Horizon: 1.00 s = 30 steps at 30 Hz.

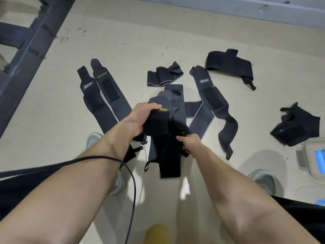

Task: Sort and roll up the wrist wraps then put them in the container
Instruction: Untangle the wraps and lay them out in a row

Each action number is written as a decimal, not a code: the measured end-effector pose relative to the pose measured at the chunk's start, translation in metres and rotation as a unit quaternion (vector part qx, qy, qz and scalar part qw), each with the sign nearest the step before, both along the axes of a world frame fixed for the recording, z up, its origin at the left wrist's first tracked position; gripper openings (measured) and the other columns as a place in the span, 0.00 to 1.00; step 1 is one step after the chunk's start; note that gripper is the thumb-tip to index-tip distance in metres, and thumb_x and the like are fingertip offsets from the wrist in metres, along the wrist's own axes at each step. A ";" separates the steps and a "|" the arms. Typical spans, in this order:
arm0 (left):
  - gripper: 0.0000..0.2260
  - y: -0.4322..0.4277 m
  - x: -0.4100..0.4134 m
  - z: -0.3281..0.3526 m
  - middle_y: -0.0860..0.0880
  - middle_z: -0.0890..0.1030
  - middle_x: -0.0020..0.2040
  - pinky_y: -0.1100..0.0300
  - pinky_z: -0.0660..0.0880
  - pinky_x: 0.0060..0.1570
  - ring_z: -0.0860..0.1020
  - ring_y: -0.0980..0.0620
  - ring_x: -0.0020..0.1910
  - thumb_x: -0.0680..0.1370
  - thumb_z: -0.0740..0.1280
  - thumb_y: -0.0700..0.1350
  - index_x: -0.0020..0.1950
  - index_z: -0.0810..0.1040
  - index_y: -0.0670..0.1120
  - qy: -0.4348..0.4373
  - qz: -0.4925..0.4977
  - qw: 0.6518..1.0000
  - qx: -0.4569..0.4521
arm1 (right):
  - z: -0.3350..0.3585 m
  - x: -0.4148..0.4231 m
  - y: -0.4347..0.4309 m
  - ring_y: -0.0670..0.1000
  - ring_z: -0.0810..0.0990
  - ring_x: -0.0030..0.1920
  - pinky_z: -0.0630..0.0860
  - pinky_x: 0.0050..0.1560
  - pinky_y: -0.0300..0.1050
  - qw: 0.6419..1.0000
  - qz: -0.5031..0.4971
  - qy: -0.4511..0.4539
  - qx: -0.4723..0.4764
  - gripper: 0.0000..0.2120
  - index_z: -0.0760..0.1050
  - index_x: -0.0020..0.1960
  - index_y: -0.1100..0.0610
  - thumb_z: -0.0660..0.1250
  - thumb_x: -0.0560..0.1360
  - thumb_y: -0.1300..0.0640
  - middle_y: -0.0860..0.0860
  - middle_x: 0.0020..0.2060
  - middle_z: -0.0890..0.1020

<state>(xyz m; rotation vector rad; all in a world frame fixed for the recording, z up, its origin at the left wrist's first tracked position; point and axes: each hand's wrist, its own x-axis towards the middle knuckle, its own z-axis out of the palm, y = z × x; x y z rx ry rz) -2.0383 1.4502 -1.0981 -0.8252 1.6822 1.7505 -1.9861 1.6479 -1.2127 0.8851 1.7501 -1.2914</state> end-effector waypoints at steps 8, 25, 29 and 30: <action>0.13 0.005 -0.010 0.035 0.41 0.86 0.55 0.48 0.78 0.60 0.85 0.41 0.54 0.76 0.72 0.44 0.59 0.84 0.42 0.040 0.001 0.999 -0.022 | 0.072 -0.010 0.018 0.56 0.72 0.37 0.74 0.42 0.49 0.997 -0.073 0.018 -0.028 0.07 0.71 0.41 0.58 0.60 0.73 0.68 0.55 0.38 0.74; 0.07 0.044 -0.009 0.239 0.44 0.84 0.47 0.53 0.75 0.50 0.82 0.46 0.45 0.79 0.69 0.45 0.54 0.81 0.44 0.193 -0.135 0.970 -0.061 | 0.346 -0.039 0.108 0.54 0.85 0.42 0.80 0.47 0.47 0.953 -0.039 0.292 -0.063 0.10 0.81 0.58 0.64 0.71 0.79 0.60 0.59 0.48 0.87; 0.21 0.051 0.005 0.251 0.39 0.84 0.52 0.51 0.76 0.54 0.81 0.46 0.48 0.71 0.71 0.48 0.60 0.80 0.37 0.193 -0.150 0.969 -0.032 | 0.385 -0.033 0.120 0.55 0.85 0.46 0.80 0.52 0.49 0.942 -0.025 0.317 -0.111 0.08 0.82 0.57 0.62 0.68 0.80 0.60 0.56 0.47 0.87; 0.19 0.053 0.008 0.247 0.41 0.85 0.50 0.53 0.75 0.52 0.81 0.47 0.48 0.73 0.72 0.48 0.60 0.81 0.38 0.197 -0.152 0.968 -0.023 | 0.388 -0.030 0.122 0.54 0.86 0.46 0.80 0.53 0.48 0.938 -0.027 0.321 -0.128 0.08 0.82 0.57 0.60 0.68 0.80 0.60 0.55 0.48 0.88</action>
